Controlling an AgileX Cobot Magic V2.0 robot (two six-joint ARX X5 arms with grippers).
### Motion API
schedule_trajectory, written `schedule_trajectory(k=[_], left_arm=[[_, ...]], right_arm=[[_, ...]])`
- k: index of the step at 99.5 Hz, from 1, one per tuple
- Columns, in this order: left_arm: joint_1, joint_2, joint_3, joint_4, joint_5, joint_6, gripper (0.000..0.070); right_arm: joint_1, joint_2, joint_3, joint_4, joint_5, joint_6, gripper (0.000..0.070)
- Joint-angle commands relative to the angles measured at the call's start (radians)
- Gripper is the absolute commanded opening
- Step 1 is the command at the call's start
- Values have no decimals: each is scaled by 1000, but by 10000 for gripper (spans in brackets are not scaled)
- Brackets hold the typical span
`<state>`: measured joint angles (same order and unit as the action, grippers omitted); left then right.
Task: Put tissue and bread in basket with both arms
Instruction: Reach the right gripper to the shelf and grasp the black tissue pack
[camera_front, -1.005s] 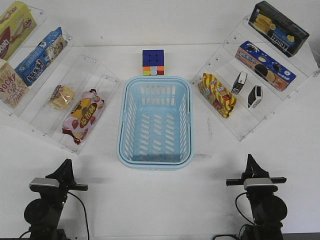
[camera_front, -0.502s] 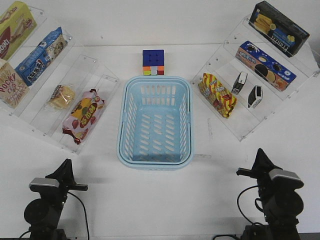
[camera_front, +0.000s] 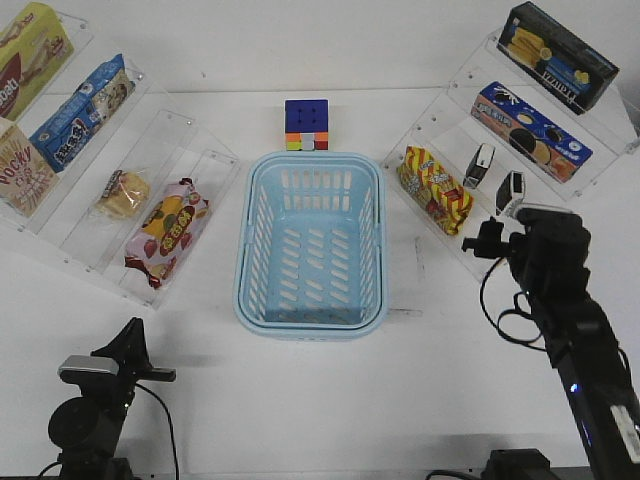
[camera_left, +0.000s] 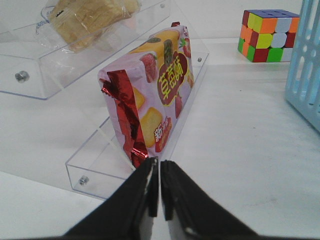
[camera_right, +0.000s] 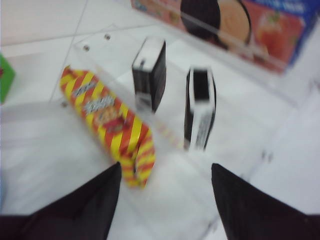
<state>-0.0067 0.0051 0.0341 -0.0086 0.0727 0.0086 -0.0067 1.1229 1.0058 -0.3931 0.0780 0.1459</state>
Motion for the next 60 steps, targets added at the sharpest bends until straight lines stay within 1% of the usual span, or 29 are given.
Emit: schedule_trajectory(k=[1,9,15,25,41,46,47,50,60], left_arm=[[2,-2,-20,11,-4,-1,1],[2,-2,-20,11,-4,-1,1],[2,-2,-20,11,-4,-1,1],[2,-2,-20,11,-4,-1,1],[2,-2,-20,11,-4,-1,1],[2,-2,-20,11,-4,-1,1],[2,-2,-20,11,-4,-1,1],[2,-2,-20,11,-4,-1,1],[2,-2,-20,11,-4,-1,1]], right_arm=[[-2,79,62,4,20,-45,388],[-10,167,125,1,53,-53,388],[-23,225,161,2,58,-59,388],[-48,308,204,5,57,-59,388],[-78,402,221,71,47,-60,388],[-84,425,221,90,20,-60,387],[-86,438,221,103,2,-60,371],[-88,444,221,108,-3,-60,330],[-92,455,221,126,1,-60,52]])
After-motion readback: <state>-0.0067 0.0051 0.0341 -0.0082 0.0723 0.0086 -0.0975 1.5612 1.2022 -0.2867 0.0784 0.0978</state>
